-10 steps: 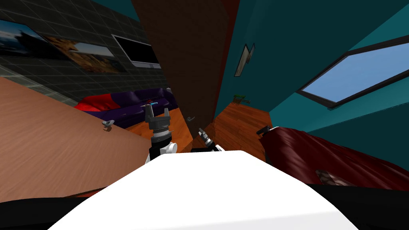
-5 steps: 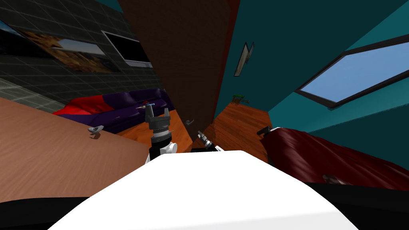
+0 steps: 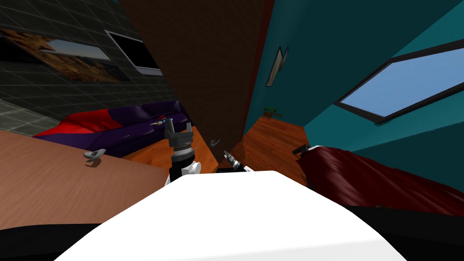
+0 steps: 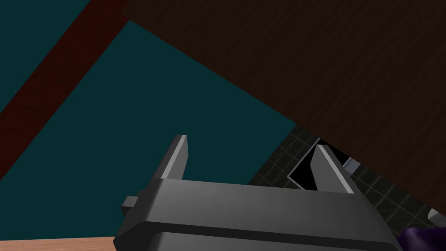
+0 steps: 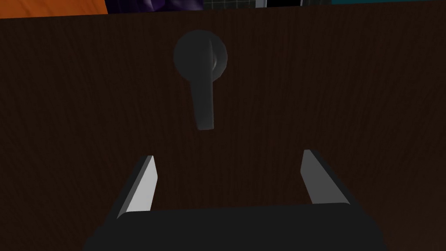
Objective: Push the door open
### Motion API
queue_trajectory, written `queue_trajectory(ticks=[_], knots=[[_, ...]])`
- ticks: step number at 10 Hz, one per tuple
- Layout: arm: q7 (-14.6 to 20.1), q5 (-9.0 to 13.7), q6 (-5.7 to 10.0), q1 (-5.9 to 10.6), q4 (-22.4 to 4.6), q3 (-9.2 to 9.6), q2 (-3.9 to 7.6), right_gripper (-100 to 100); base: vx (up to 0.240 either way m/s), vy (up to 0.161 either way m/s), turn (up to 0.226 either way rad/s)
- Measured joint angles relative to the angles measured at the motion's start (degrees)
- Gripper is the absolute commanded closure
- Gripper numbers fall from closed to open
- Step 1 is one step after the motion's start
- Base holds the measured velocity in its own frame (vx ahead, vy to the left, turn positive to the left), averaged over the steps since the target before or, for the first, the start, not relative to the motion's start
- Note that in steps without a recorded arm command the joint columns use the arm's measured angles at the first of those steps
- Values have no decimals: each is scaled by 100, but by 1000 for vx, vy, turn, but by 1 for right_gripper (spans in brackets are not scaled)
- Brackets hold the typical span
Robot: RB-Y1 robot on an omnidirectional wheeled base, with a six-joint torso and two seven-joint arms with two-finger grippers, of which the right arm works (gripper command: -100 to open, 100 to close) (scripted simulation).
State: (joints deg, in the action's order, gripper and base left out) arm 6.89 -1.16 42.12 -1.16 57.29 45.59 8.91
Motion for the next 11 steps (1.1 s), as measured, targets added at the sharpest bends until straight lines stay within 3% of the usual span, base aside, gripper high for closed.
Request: queue_trajectory(ticks=[4,11], knots=[[1,-6,74,114,-321,149,-20,-100,121,43,-11],[-61,-6,123,141,-497,40,-151,-100,126,139,27]])
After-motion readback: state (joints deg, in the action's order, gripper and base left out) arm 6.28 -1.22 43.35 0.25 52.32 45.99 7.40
